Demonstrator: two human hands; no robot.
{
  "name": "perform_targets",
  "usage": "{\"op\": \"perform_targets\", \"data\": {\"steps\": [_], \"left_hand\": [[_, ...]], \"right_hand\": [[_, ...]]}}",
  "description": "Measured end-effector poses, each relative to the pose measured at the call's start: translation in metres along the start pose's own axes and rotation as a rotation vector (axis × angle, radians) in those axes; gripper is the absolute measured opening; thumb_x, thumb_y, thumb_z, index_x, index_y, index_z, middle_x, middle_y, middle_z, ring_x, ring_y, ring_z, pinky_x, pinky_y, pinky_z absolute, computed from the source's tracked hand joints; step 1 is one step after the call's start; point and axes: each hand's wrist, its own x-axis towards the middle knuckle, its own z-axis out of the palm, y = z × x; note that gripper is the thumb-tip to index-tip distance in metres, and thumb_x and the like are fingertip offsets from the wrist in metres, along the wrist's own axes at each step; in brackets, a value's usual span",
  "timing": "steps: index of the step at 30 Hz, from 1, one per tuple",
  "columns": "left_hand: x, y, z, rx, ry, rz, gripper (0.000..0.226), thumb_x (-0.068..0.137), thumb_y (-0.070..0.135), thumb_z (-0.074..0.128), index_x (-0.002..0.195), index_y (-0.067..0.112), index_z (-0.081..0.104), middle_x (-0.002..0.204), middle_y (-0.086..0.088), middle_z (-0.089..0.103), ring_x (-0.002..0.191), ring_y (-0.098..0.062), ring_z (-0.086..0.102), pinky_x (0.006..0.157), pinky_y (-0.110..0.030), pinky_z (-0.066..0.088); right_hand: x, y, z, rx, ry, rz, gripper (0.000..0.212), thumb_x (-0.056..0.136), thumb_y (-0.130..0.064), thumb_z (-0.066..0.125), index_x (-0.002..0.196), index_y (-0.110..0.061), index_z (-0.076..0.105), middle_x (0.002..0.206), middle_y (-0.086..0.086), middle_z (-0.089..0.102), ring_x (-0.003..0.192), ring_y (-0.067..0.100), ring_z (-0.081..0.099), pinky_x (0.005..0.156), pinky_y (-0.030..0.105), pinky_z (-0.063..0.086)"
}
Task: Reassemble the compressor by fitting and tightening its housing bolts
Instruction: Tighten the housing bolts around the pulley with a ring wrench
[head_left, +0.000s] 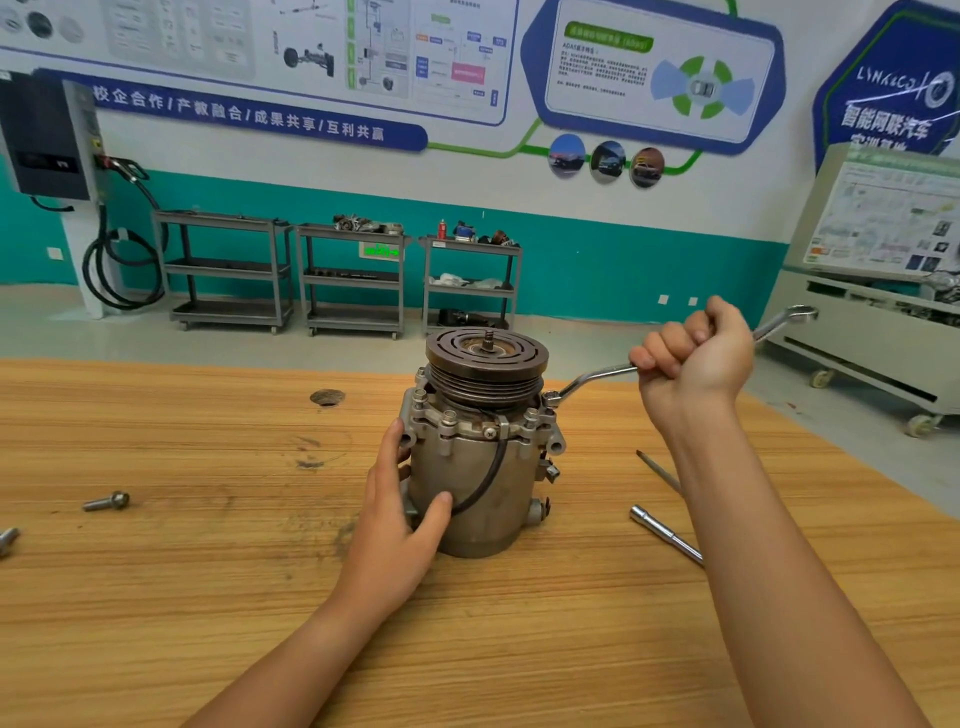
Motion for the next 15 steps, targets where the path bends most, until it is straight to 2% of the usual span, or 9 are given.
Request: {"op": "perform_targets", "data": {"steps": [3,7,11,15], "left_hand": [[0.000,0.000,0.000,-0.006,0.001,0.000,0.085,0.090,0.026,0.058,0.115,0.078,-0.004,0.147,0.011,0.026,0.129,-0.005,0.035,0.105,-0.036,0.038],[0.000,-0.001,0.000,-0.003,-0.002,0.009,0.085,0.090,0.026,0.058,0.115,0.078,-0.004,0.147,0.010,0.027,0.131,-0.007,0.034,0.106,-0.036,0.037],[0.000,-0.002,0.000,0.002,0.001,0.015,0.085,0.089,0.027,0.059,0.115,0.078,-0.004,0.147,0.010,0.026,0.130,-0.006,0.034,0.105,-0.035,0.037],[0.000,-0.001,-0.001,0.027,-0.018,0.014,0.087,0.089,0.027,0.059,0.116,0.077,-0.007,0.148,0.008,0.026,0.133,-0.008,0.033,0.106,-0.042,0.038]], "right_hand": [[-0.003,0.002,-0.008,0.060,0.094,0.041,0.049,0.098,-0.021,0.030,0.050,-0.019,0.026,0.037,-0.006,0.016,0.032,0.011,0.013,0.039,0.014,0.018],[-0.012,0.003,-0.018,0.111,0.129,0.030,0.057,0.097,-0.022,0.031,0.040,-0.020,0.028,0.037,-0.005,0.016,0.032,0.012,0.013,0.039,0.015,0.020],[-0.039,0.009,-0.020,0.084,0.155,-0.122,0.046,0.097,-0.020,0.033,0.051,-0.019,0.026,0.038,-0.005,0.019,0.035,0.012,0.016,0.043,0.021,0.028],[-0.083,0.036,-0.015,-0.123,0.064,-0.427,0.056,0.095,-0.015,0.033,0.040,-0.025,0.038,0.037,-0.008,0.029,0.037,0.011,0.028,0.048,0.024,0.038]]}}
